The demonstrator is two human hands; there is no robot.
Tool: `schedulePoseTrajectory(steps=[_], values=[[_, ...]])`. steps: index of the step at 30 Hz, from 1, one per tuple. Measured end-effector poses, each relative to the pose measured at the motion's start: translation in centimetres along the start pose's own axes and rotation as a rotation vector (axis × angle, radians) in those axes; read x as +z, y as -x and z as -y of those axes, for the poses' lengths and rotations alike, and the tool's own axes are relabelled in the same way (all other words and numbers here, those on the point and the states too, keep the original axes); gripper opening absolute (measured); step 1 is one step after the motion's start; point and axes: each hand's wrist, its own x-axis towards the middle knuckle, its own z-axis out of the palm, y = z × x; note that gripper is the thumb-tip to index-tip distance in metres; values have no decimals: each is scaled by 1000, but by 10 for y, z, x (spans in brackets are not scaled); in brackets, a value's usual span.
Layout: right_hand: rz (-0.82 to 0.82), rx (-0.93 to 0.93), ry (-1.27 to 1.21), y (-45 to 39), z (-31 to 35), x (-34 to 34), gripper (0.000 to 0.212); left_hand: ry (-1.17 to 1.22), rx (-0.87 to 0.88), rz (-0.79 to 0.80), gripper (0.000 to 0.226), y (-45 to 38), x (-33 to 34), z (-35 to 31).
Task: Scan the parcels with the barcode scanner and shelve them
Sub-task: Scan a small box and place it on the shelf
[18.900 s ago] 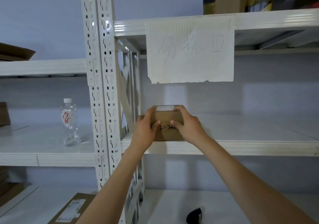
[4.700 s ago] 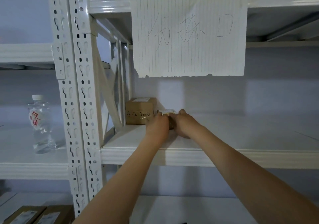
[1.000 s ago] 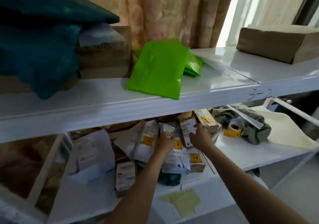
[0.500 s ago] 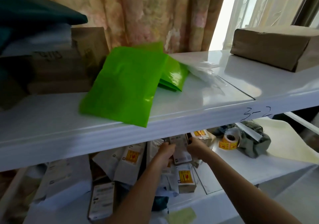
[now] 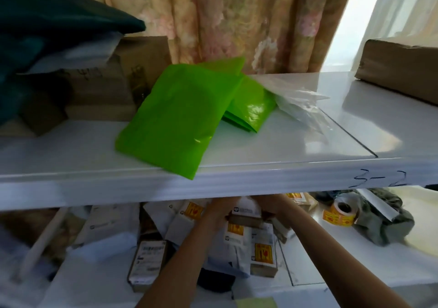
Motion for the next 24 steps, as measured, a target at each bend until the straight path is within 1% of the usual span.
schedulePoseTrajectory(steps=[1,2,3,4,5,7,8,11,12,14,16,18,21,23,24], values=[[6,-3,18,6,6,6,25,44,15,-26,33,4,-8,5],[22,-59,3,8,12,14,31,81,23,-52,45,10,-15,9],[56,-124,-18,10,21,23,37,118,21,-93,50,16,-24,14],[78,-192,-37,12,28,34,41,158,35,-127,47,25,-31,15],[89,-248,-20,15,35,45,39,176,57,-171,39,33,-40,18],[123,-246,68,21,43,69,17,197,106,-224,17,52,-60,26],[134,-271,122,22,45,81,15,218,118,-253,14,63,-69,32],[219,-348,152,46,65,117,21,282,120,-364,22,106,-101,44],[234,-351,157,55,72,132,27,284,124,-404,22,123,-113,47],[296,-371,199,76,85,162,40,301,149,-457,20,159,-135,55],[367,-385,235,93,92,197,47,319,177,-512,15,200,-156,65],[441,-457,266,114,98,238,46,371,162,-627,15,242,-176,81],[570,-586,311,160,106,310,36,468,142,-780,14,314,-210,118],[642,-664,345,203,107,364,31,506,137,-889,12,370,-235,148],[687,-696,350,230,106,390,32,535,124,-938,13,400,-246,164]])
